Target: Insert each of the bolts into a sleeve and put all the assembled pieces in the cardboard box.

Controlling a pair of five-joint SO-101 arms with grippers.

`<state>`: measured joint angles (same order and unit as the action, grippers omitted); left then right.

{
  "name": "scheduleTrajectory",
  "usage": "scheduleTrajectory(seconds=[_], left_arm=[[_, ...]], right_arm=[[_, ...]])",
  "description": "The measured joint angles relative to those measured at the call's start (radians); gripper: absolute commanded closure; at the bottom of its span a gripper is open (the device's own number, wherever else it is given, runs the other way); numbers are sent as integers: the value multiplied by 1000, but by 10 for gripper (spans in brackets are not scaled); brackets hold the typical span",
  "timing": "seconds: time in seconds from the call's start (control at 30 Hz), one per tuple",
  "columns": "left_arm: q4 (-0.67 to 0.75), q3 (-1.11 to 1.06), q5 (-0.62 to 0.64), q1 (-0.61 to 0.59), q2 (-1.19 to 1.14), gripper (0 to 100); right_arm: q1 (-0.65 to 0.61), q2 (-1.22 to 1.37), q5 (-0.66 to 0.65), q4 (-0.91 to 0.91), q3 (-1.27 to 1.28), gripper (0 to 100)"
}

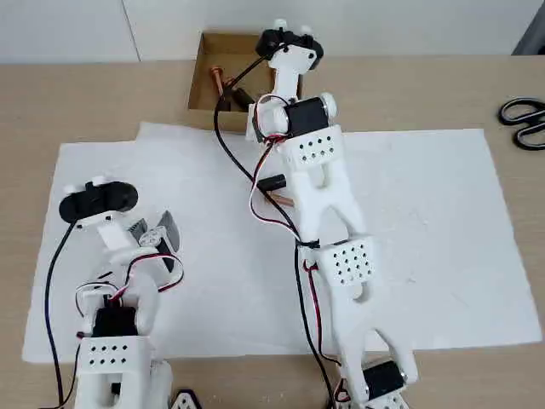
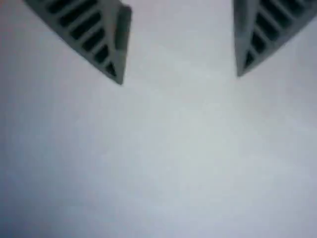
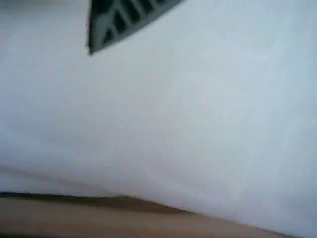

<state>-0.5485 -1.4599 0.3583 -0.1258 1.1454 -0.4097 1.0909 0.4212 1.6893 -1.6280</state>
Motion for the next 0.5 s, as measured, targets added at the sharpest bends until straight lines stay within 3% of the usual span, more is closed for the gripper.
scheduleTrajectory(seconds=[0.23, 0.5], left_arm=[[-34, 38, 0, 12, 0, 859], [-356, 239, 0, 72, 0, 859]], right_arm=[[0, -14, -64, 6, 0, 873], [49, -236, -183, 9, 91, 869]])
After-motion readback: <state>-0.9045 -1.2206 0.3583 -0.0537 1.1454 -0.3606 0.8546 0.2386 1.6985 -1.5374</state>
